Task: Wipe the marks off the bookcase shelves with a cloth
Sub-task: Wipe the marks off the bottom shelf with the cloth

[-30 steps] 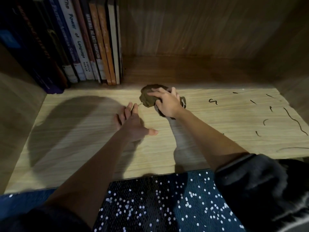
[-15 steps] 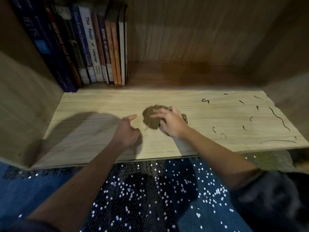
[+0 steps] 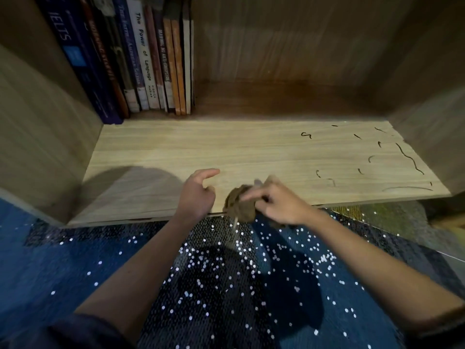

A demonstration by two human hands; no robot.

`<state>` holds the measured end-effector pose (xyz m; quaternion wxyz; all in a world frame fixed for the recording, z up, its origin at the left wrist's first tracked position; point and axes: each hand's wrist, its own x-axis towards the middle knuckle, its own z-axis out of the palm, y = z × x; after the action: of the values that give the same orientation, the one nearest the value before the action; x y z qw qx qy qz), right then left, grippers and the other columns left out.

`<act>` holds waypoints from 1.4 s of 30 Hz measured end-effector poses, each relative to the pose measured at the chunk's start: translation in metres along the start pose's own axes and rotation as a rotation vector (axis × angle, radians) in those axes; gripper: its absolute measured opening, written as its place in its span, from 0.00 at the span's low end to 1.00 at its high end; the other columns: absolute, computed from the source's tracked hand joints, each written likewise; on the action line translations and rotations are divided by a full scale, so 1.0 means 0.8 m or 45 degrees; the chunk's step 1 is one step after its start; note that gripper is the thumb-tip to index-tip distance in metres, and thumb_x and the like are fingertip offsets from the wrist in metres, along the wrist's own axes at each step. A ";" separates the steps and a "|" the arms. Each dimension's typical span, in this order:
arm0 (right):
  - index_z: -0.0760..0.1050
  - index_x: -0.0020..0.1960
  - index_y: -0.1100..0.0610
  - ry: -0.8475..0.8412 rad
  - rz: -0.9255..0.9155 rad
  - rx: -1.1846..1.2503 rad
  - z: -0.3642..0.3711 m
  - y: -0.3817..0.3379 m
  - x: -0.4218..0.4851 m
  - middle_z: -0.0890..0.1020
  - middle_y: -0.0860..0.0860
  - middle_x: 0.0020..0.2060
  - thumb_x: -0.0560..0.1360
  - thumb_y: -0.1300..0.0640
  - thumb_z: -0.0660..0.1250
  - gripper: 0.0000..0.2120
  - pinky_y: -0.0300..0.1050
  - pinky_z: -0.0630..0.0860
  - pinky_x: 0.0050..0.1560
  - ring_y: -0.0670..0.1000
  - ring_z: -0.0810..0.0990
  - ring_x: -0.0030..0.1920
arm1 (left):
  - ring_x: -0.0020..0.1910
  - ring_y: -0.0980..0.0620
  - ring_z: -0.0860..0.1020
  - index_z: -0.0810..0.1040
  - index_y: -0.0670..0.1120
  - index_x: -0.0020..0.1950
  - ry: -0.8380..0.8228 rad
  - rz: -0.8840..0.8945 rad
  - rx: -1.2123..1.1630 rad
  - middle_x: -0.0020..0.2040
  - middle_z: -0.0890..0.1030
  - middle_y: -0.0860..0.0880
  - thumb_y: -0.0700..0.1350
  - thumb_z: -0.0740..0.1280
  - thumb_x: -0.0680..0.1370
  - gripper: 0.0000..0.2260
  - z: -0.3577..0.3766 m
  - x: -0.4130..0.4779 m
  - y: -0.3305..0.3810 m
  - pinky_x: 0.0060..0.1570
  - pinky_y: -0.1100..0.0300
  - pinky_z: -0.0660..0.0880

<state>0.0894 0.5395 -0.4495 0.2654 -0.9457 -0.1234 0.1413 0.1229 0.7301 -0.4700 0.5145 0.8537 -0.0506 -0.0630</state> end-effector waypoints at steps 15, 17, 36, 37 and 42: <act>0.69 0.67 0.48 0.362 0.111 -0.386 0.004 0.024 -0.001 0.74 0.45 0.63 0.76 0.57 0.58 0.20 0.47 0.66 0.57 0.51 0.68 0.54 | 0.54 0.52 0.77 0.76 0.49 0.61 -0.202 0.027 0.085 0.63 0.77 0.50 0.34 0.60 0.76 0.17 0.013 0.017 0.001 0.57 0.65 0.68; 0.66 0.69 0.49 0.431 0.290 -0.390 0.015 0.031 -0.002 0.71 0.46 0.65 0.77 0.56 0.58 0.21 0.50 0.66 0.60 0.54 0.66 0.57 | 0.60 0.52 0.75 0.77 0.48 0.60 -0.195 0.030 0.077 0.62 0.77 0.49 0.34 0.60 0.75 0.17 0.020 0.017 0.006 0.63 0.64 0.66; 0.73 0.64 0.53 0.580 0.292 -0.132 0.006 0.038 -0.037 0.76 0.50 0.63 0.76 0.60 0.59 0.17 0.44 0.59 0.66 0.52 0.72 0.60 | 0.61 0.54 0.73 0.76 0.44 0.61 -0.266 0.118 0.034 0.63 0.76 0.47 0.31 0.58 0.75 0.18 0.058 0.016 0.037 0.62 0.63 0.66; 0.72 0.65 0.54 0.604 0.326 -0.250 0.007 0.040 -0.036 0.75 0.51 0.64 0.76 0.59 0.60 0.18 0.44 0.60 0.63 0.52 0.71 0.61 | 0.61 0.55 0.73 0.77 0.44 0.61 -0.266 0.119 0.039 0.63 0.76 0.47 0.31 0.58 0.75 0.18 0.061 0.016 0.037 0.62 0.65 0.66; 0.73 0.64 0.52 0.369 0.242 0.004 0.012 0.028 -0.043 0.75 0.50 0.64 0.76 0.59 0.58 0.17 0.46 0.61 0.64 0.53 0.70 0.59 | 0.63 0.54 0.72 0.77 0.47 0.60 -0.278 0.079 0.022 0.62 0.76 0.49 0.32 0.58 0.76 0.18 0.074 0.025 0.043 0.61 0.65 0.66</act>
<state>0.0579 0.5145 -0.4623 0.2673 -0.9632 0.0065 0.0280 0.1324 0.6594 -0.4684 0.5002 0.8442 -0.1332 -0.1394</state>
